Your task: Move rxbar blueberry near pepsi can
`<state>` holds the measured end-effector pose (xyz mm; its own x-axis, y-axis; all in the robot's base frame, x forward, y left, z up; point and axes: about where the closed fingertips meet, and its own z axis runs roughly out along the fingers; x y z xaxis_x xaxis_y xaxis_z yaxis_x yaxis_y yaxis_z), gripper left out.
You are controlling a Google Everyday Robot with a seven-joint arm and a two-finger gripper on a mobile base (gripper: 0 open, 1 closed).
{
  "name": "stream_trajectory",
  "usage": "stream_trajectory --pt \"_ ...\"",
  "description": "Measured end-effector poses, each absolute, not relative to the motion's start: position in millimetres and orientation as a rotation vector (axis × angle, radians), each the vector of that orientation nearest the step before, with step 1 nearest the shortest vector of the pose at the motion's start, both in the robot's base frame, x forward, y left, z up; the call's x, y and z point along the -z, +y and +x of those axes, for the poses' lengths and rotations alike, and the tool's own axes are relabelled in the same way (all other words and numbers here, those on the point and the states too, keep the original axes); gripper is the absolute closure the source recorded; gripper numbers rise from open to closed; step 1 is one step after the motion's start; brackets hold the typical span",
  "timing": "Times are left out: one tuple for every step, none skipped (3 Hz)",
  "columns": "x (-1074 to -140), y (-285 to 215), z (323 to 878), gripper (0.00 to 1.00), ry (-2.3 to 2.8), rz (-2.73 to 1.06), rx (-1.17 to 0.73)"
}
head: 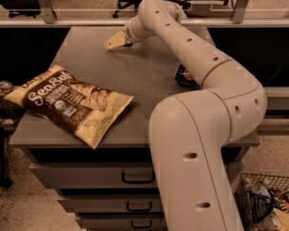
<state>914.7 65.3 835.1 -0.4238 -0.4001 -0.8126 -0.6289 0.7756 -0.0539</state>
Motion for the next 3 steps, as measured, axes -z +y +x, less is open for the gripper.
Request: stream_trajectory --pt "-834 59 920 0.4 2.072 -0.756 -0.312" --pt "-842 51 923 0.64 2.056 -0.755 -0.287" --pt "-849 45 921 0.86 2.038 -0.759 -0.271"
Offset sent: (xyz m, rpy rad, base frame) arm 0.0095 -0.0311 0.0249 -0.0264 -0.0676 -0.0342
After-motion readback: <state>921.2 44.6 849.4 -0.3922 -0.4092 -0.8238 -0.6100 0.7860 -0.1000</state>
